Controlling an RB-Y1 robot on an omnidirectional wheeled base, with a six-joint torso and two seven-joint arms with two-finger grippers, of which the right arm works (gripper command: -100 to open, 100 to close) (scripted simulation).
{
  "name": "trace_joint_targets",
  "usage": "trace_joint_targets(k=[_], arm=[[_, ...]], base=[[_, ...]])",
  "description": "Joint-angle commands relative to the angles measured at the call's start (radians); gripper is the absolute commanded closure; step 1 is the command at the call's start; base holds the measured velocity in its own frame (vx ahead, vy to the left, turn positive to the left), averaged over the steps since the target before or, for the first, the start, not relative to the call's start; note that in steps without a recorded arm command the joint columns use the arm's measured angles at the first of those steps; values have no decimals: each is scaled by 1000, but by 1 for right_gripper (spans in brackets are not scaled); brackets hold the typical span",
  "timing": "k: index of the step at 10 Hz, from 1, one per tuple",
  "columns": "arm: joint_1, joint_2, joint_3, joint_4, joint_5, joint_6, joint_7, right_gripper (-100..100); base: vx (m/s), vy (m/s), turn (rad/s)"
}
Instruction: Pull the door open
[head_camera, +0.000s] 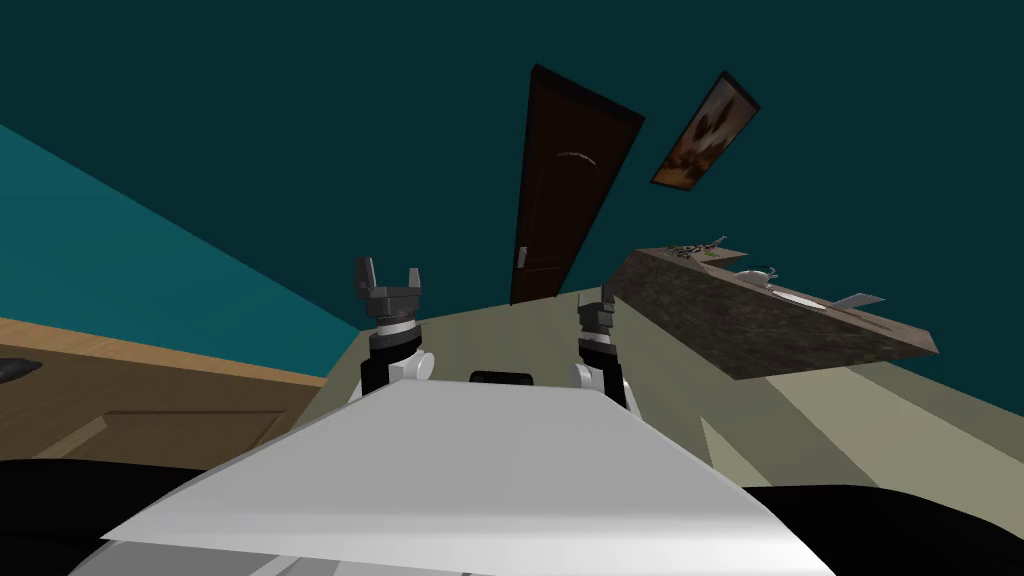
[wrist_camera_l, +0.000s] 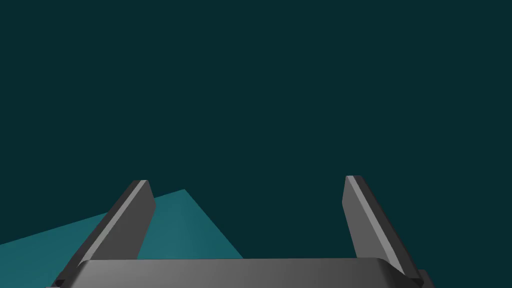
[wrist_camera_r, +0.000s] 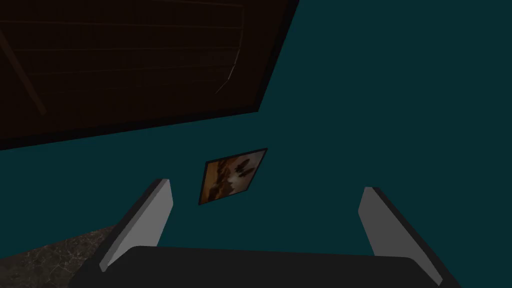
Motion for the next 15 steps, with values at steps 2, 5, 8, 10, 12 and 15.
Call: trace_joint_targets(k=[2, 5, 8, 10, 12, 15], arm=[[-31, -14, 5, 52, 32, -3, 42, -100], [-55, -23, 9, 91, 56, -5, 74, -100], [-91, -34, 15, 152, 92, -9, 124, -100], [-116, -41, 19, 193, 117, -11, 157, -100], [-135, -45, 22, 224, 136, -13, 182, -100], [-173, -53, 29, 288, 175, -17, 234, -100]], base=[[110, -18, -13], [124, -4, -5], [127, 0, -10], [143, -21, -9], [98, 5, -8], [104, -17, -10]])
